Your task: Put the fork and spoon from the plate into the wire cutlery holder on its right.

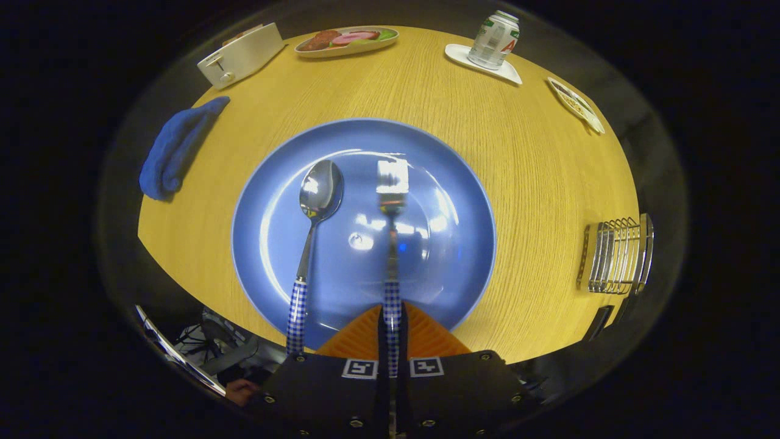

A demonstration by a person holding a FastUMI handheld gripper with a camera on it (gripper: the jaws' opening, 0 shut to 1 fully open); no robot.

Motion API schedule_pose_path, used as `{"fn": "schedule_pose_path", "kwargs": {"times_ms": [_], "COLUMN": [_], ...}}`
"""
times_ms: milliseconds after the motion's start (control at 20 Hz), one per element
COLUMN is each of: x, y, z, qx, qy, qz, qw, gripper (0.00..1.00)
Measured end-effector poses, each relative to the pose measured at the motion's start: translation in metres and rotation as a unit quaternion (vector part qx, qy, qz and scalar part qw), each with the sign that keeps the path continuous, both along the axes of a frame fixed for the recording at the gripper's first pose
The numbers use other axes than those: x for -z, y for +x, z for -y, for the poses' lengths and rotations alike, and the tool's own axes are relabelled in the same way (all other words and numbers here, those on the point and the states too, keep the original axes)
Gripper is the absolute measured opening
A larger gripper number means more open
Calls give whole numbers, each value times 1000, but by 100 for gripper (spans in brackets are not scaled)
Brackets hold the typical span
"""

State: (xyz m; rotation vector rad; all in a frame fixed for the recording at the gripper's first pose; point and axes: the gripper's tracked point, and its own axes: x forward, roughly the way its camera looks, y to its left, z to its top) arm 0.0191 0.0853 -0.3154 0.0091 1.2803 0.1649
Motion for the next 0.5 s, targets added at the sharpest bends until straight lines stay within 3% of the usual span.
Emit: {"fn": "schedule_pose_path", "kwargs": {"times_ms": [100, 150, 500], "x": [1, -1, -21], "y": [4, 4, -5], "z": [7, 9, 23], "qx": [-15, -26, -80], "qy": [-16, -19, -1], "qz": [3, -4, -38], "qw": [1000, 999, 996], "gripper": [5, 1, 0]}}
